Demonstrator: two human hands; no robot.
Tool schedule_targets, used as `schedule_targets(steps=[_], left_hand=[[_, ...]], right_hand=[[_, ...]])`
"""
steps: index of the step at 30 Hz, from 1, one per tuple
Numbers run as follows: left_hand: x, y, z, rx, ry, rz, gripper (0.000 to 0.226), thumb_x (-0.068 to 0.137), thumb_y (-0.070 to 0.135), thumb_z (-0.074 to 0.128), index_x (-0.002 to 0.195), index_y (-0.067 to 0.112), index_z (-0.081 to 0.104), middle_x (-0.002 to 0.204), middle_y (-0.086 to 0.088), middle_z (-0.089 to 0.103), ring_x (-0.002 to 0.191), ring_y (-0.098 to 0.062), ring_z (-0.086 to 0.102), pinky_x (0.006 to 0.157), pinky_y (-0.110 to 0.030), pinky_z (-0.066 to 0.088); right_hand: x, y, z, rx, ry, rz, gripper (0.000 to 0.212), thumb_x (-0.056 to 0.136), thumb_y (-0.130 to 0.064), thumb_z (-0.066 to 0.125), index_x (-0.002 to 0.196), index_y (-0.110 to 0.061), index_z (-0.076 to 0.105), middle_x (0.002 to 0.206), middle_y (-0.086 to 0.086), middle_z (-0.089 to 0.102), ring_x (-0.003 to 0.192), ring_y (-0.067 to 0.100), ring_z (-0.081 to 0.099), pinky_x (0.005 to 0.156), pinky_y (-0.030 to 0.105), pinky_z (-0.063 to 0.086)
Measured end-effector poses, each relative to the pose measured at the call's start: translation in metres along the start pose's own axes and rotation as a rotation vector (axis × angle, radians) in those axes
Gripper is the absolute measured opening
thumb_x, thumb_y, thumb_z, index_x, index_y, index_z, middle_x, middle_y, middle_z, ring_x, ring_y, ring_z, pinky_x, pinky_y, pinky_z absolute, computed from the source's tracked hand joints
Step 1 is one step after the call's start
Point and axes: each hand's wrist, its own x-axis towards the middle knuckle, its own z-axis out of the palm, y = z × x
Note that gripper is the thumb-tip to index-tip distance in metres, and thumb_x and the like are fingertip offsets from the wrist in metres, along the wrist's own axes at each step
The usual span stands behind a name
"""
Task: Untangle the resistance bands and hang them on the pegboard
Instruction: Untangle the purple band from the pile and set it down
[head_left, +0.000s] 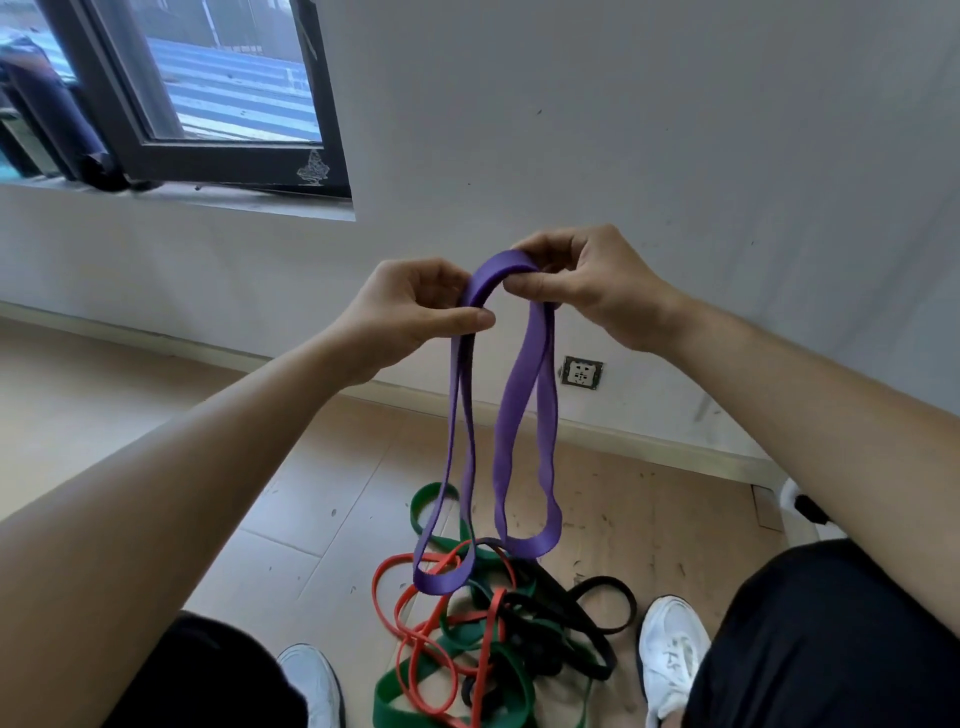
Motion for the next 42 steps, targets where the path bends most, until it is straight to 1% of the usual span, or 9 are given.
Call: schedule_targets(steps=[3, 9, 13, 16, 22, 28, 33, 37, 42], left_hand=[[-0.001, 0.001, -0.003, -0.029, 0.012, 0.036, 0.047, 0.068, 0.025, 0.085, 0.110, 0.007, 0.072, 0.097, -0.007, 0.078, 0.089, -0.021, 0.076, 0.082, -0.029, 0.060], [-0.003, 0.001, 0.004, 0.002, 0.013, 0.043, 0.056, 0.064, 0.023, 0.089, 0.115, 0.012, 0.068, 0.092, -0.008, 0.080, 0.086, -0.024, 0.078, 0.082, -0.035, 0.062], [-0.002, -0.002, 0.009, -0.015, -0.004, 0.035, 0.060, 0.066, 0.028, 0.087, 0.120, 0.011, 0.065, 0.106, -0.008, 0.077, 0.095, -0.022, 0.076, 0.087, -0.039, 0.062], [-0.006, -0.010, 0.022, -0.020, -0.087, -0.021, 0.066, 0.070, 0.030, 0.086, 0.129, 0.017, 0.060, 0.119, -0.002, 0.071, 0.108, -0.016, 0.071, 0.095, -0.042, 0.059], [-0.003, -0.016, 0.064, -0.031, 0.058, -0.001, 0.093, 0.066, 0.033, 0.093, 0.145, 0.025, 0.045, 0.120, 0.004, 0.069, 0.108, -0.008, 0.069, 0.090, -0.026, 0.059], [0.001, -0.020, 0.089, -0.078, 0.099, 0.012, 0.060, 0.084, 0.005, 0.079, 0.135, 0.021, 0.052, 0.096, -0.007, 0.075, 0.091, -0.015, 0.074, 0.086, -0.035, 0.060], [0.001, -0.034, 0.074, 0.057, -0.043, -0.009, 0.036, 0.084, 0.013, 0.075, 0.117, 0.015, 0.062, 0.094, -0.014, 0.069, 0.088, -0.028, 0.071, 0.084, -0.047, 0.061], [0.000, -0.047, 0.060, 0.174, -0.145, -0.067, 0.039, 0.076, 0.029, 0.076, 0.111, 0.017, 0.065, 0.097, -0.016, 0.069, 0.088, -0.032, 0.071, 0.081, -0.051, 0.061], [0.010, -0.044, 0.043, 0.195, -0.102, -0.090, 0.022, 0.083, 0.013, 0.082, 0.100, 0.007, 0.069, 0.090, -0.024, 0.068, 0.081, -0.035, 0.070, 0.081, -0.049, 0.058]], right_hand=[[-0.003, 0.000, 0.000, -0.074, -0.067, 0.032, 0.025, 0.083, -0.016, 0.082, 0.107, -0.014, 0.074, 0.082, -0.008, 0.072, 0.074, 0.006, 0.066, 0.070, 0.020, 0.053], [-0.007, -0.008, -0.002, -0.204, -0.144, 0.003, 0.030, 0.083, -0.019, 0.083, 0.109, -0.008, 0.075, 0.092, 0.001, 0.076, 0.082, 0.010, 0.072, 0.074, 0.021, 0.056], [-0.004, -0.009, -0.006, -0.085, -0.049, -0.019, 0.025, 0.084, -0.016, 0.081, 0.107, -0.010, 0.074, 0.090, 0.002, 0.075, 0.079, 0.012, 0.069, 0.070, 0.026, 0.056], [-0.002, -0.010, -0.010, 0.020, 0.030, -0.047, 0.024, 0.084, -0.014, 0.080, 0.107, -0.012, 0.073, 0.092, 0.008, 0.074, 0.081, 0.017, 0.068, 0.074, 0.036, 0.058], [-0.006, -0.019, -0.013, 0.172, 0.076, -0.077, 0.025, 0.088, -0.008, 0.074, 0.112, -0.009, 0.070, 0.094, 0.007, 0.075, 0.084, 0.021, 0.073, 0.075, 0.032, 0.059], [-0.009, -0.019, -0.021, 0.290, 0.122, -0.043, 0.037, 0.079, -0.020, 0.077, 0.113, -0.006, 0.071, 0.097, 0.011, 0.073, 0.087, 0.027, 0.071, 0.083, 0.049, 0.061], [-0.016, -0.012, -0.050, 0.418, 0.216, -0.006, 0.030, 0.082, -0.020, 0.072, 0.110, -0.009, 0.071, 0.098, 0.006, 0.070, 0.092, 0.019, 0.066, 0.082, 0.040, 0.059], [-0.019, 0.002, -0.076, 0.519, 0.301, 0.040, 0.026, 0.084, -0.024, 0.069, 0.108, -0.013, 0.070, 0.097, 0.001, 0.070, 0.091, 0.015, 0.065, 0.083, 0.037, 0.058], [-0.024, 0.039, -0.101, 0.583, 0.354, 0.156, 0.017, 0.095, -0.019, 0.061, 0.108, -0.012, 0.069, 0.100, 0.000, 0.069, 0.083, 0.012, 0.068, 0.081, 0.033, 0.057]])
